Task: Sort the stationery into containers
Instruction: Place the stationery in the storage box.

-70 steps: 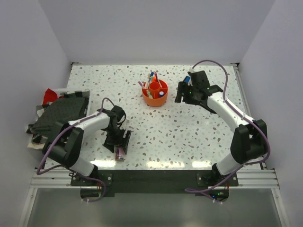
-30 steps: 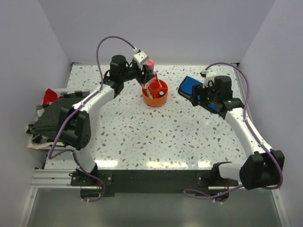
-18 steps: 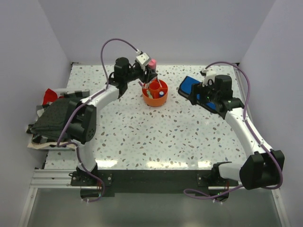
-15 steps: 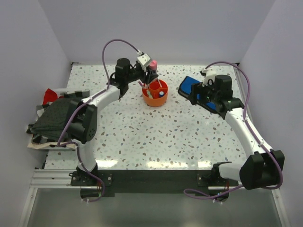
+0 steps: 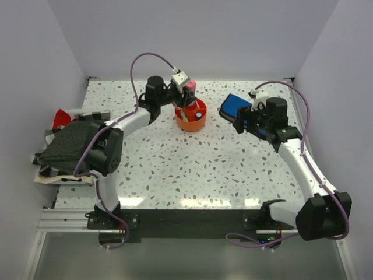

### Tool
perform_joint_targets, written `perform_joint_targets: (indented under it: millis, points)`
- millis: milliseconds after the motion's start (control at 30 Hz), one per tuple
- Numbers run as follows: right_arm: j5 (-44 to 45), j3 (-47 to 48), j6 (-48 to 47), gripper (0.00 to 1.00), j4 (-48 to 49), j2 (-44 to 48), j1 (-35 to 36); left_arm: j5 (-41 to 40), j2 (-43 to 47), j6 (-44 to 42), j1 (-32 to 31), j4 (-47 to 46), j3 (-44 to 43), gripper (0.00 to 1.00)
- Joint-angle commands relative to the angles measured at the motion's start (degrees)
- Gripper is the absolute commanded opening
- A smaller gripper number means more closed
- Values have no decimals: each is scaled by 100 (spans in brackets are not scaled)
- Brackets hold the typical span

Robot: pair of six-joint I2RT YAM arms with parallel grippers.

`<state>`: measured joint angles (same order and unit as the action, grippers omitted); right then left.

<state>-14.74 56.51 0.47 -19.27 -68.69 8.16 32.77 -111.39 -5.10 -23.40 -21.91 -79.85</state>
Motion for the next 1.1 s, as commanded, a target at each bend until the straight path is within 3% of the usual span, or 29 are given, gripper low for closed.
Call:
perform_joint_targets:
  millis: [0, 400, 600, 633, 700, 733, 767, 1067]
  points:
    - [-73, -88, 76, 77, 64, 224, -78, -25, -137, 36, -16, -463, -83, 0]
    - [-116, -334, 146, 77, 37, 365, -280, -8, -409, 106, -7, -498, -127, 0]
    - [-160, -334, 199, 77, 72, 295, -351, -139, -304, 71, -16, -419, -74, 31]
    - [-152, -308, 190, 77, 72, 294, -351, -157, -295, 54, -16, -402, -65, 45]
    - [-143, -299, 173, 77, 81, 259, -351, -228, -234, 10, -16, -288, -135, 55]
    - [-143, -281, 164, 78, 81, 250, -359, -236, -199, 1, -7, -253, -170, 65]
    - [-134, -272, 155, 78, 64, 242, -359, -280, -111, 9, -7, -156, -214, 99]
    - [-126, -105, -177, 79, -24, 180, -368, -280, 706, 361, 72, 64, -645, 100]
